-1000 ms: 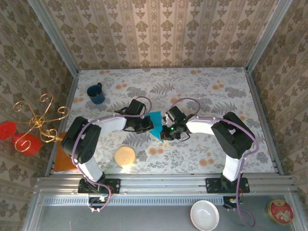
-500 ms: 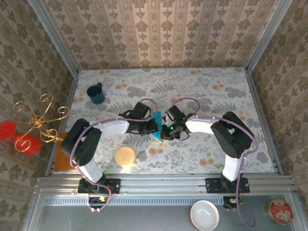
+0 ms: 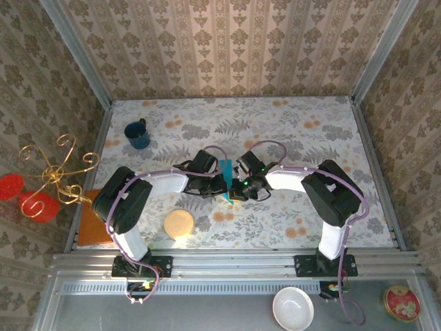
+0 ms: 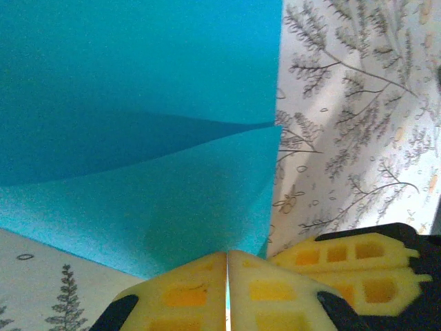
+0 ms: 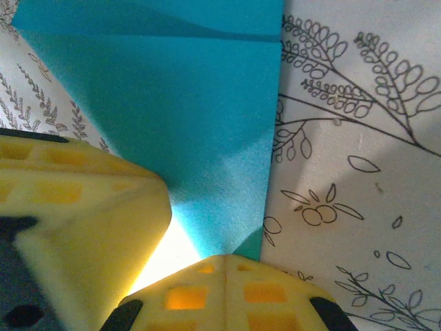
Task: Fold a paper plane with a square sheet of paper (pick it up from the middle)
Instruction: Third fold the triangle at the center of the table.
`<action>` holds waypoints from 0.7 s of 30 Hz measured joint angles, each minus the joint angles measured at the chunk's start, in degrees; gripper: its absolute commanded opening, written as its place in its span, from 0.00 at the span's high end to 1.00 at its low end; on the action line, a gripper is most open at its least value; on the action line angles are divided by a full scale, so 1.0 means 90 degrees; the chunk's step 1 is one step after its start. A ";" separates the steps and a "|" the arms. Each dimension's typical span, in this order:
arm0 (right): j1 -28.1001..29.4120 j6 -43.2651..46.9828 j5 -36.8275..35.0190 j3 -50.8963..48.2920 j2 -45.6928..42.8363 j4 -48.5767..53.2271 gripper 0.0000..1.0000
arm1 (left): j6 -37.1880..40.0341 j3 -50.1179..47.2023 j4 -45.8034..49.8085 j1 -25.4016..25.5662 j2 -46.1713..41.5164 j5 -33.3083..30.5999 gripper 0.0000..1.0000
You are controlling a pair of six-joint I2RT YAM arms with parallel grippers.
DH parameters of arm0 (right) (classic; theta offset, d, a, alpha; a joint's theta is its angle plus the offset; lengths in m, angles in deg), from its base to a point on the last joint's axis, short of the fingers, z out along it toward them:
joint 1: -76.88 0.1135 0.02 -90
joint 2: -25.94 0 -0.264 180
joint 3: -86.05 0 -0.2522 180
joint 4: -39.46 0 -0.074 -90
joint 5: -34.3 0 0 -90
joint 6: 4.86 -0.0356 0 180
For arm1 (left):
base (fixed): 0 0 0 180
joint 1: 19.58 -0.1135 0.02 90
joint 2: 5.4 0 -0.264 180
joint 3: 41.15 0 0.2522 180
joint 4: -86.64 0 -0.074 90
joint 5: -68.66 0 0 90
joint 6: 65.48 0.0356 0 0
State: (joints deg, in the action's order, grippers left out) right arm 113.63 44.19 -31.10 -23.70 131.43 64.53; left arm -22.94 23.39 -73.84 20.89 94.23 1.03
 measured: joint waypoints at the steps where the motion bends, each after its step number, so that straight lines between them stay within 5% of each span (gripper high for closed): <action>1: 0.0007 -0.0007 -0.0017 0.0012 0.0002 0.0029 1.00 | -0.0007 -0.0012 0.0005 0.0000 0.0019 -0.0024 0.91; 21: 0.0236 -0.0313 -0.0534 0.0143 0.0029 0.0279 1.00 | 0.0097 -0.0255 -0.0236 -0.0673 0.0044 0.0223 0.91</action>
State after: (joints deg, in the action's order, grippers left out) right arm 115.75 41.37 -35.91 -22.41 131.69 67.04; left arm -22.07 21.10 -75.96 14.84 94.62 3.04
